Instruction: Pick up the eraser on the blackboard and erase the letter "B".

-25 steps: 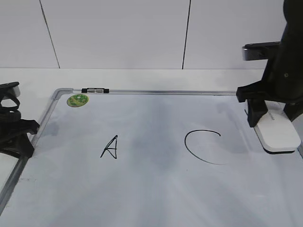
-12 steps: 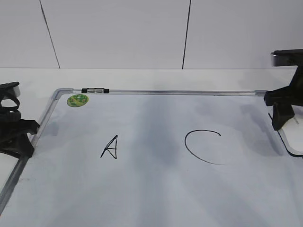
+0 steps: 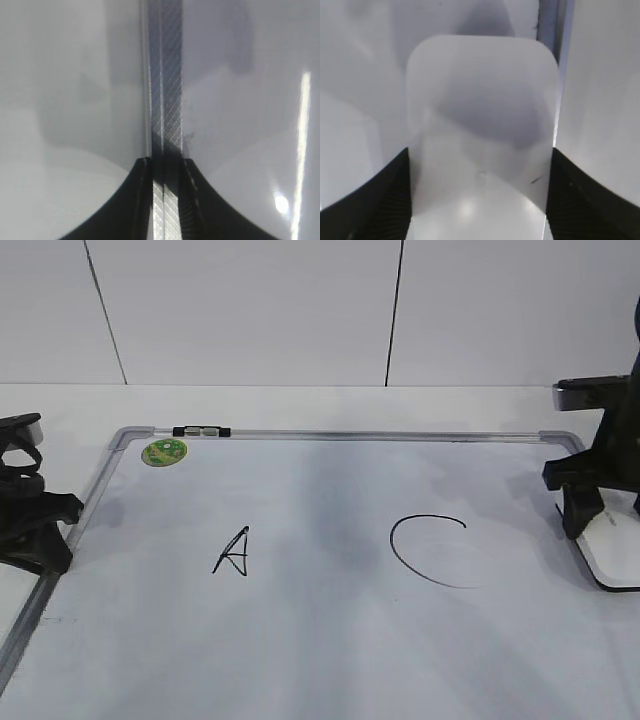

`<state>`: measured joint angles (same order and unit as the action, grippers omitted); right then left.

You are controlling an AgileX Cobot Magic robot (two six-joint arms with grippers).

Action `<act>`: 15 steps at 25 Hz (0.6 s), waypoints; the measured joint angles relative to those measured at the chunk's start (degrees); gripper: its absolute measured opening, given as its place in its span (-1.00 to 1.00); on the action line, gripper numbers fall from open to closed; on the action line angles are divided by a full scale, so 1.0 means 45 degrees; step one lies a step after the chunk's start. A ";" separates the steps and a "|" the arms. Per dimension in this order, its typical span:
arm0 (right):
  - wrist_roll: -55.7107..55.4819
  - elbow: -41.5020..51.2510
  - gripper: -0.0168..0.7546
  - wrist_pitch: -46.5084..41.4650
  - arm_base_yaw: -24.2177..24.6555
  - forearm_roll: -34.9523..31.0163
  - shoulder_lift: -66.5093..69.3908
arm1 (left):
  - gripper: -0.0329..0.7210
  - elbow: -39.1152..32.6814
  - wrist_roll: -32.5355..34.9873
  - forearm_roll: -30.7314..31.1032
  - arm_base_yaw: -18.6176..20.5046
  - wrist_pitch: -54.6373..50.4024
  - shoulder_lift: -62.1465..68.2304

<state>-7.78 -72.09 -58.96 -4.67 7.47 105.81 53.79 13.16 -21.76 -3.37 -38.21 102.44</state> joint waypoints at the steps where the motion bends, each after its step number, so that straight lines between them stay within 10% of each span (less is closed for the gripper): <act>1: 0.0000 0.0008 0.45 0.0120 0.0000 0.0060 0.0022 | -0.63 0.0000 0.0000 0.0000 0.0000 0.0000 0.0000; 15: 0.0051 0.0008 0.45 0.0254 0.0598 0.0224 0.0273 | -0.63 0.0000 0.0000 0.0000 0.0000 0.0000 0.0000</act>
<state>-7.55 -72.05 -57.82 -1.98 8.48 107.04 53.79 13.16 -21.76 -3.37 -38.21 102.44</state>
